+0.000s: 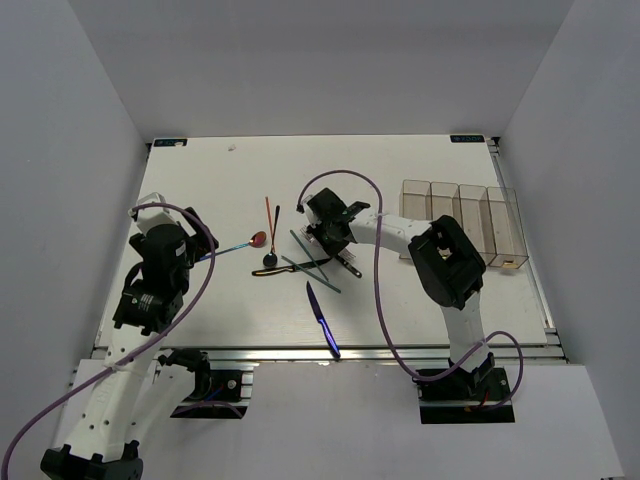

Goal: Sort the eating utensils into containers

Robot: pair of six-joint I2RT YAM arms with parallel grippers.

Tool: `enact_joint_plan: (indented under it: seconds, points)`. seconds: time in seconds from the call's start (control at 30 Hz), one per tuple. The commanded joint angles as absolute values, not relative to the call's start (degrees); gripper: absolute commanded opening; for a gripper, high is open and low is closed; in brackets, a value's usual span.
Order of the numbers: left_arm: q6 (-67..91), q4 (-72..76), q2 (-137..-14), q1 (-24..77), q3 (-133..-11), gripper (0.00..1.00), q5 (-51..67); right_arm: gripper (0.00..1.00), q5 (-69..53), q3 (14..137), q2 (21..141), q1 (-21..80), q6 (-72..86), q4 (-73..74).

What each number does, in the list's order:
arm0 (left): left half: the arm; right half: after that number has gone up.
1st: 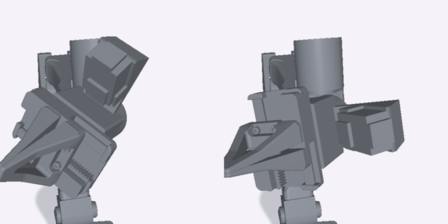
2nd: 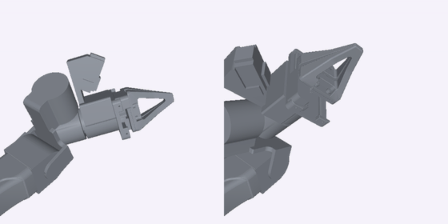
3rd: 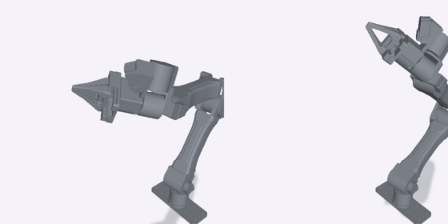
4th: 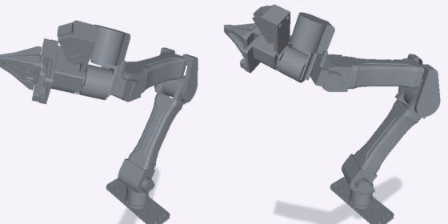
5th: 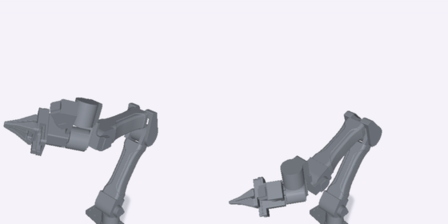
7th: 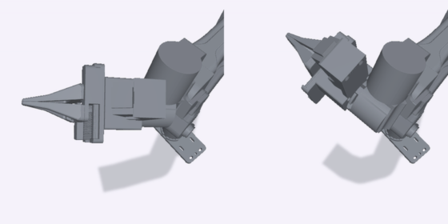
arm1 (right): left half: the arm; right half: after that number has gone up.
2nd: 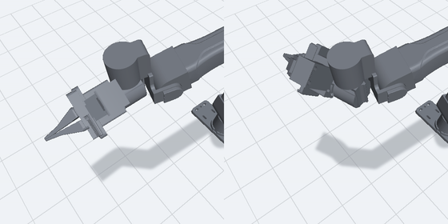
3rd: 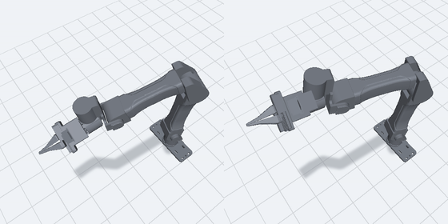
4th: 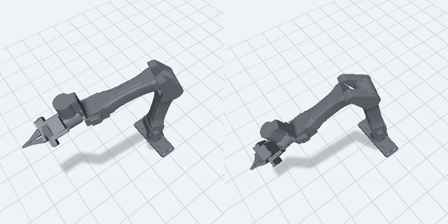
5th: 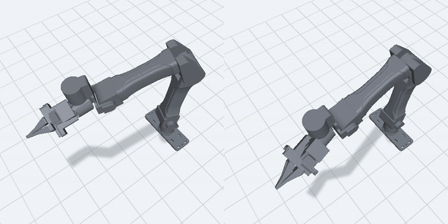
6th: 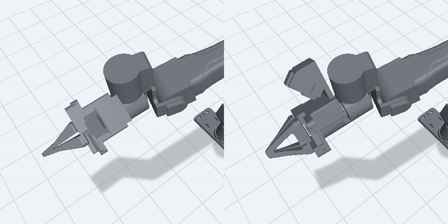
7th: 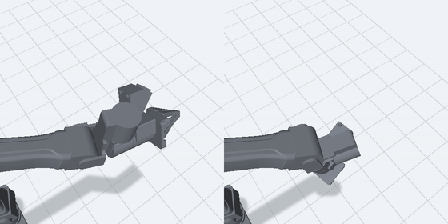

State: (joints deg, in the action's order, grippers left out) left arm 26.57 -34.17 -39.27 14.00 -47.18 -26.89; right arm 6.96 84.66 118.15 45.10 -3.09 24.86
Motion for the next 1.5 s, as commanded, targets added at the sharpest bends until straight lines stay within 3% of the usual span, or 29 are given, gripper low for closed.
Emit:
enact_joint_plan:
  seconds: [0.0,0.1,0.2,0.47,0.6,0.73,0.87,1.47]
  points:
    - [26.1,-33.0,-39.3,14.0,-47.2,0.98,-26.1,0.24,6.0,86.3,118.7,45.4,-3.3,23.8]
    - [26.1,-32.9,-39.3,14.0,-47.2,0.98,-25.9,0.18,6.0,86.2,118.7,45.4,-3.3,23.5]
    - [26.1,-32.9,-39.2,14.0,-47.2,0.98,-25.9,0.0,5.5,86.7,118.9,45.4,-3.2,24.1]
    - [26.1,-32.9,-39.1,14.0,-47.2,0.98,-25.9,0.0,-3.8,87.1,108.3,44.7,0.7,21.4]
    - [26.1,-32.9,-38.9,14.1,-47.1,0.98,-25.9,0.0,-4.0,88.9,103.2,39.2,9.0,23.0]
    - [26.2,-33.1,-39.3,14.0,-47.5,0.98,-26.6,0.0,12.4,91.8,103.6,28.8,16.1,29.1]
    - [26.2,-33.0,-39.6,13.9,-47.4,0.98,-26.5,0.0,14.1,91.8,105.5,20.9,18.6,29.9]
    - [25.9,-32.5,-39.7,13.9,-47.0,0.98,-24.4,0.0,17.0,84.0,107.3,16.0,18.3,27.6]
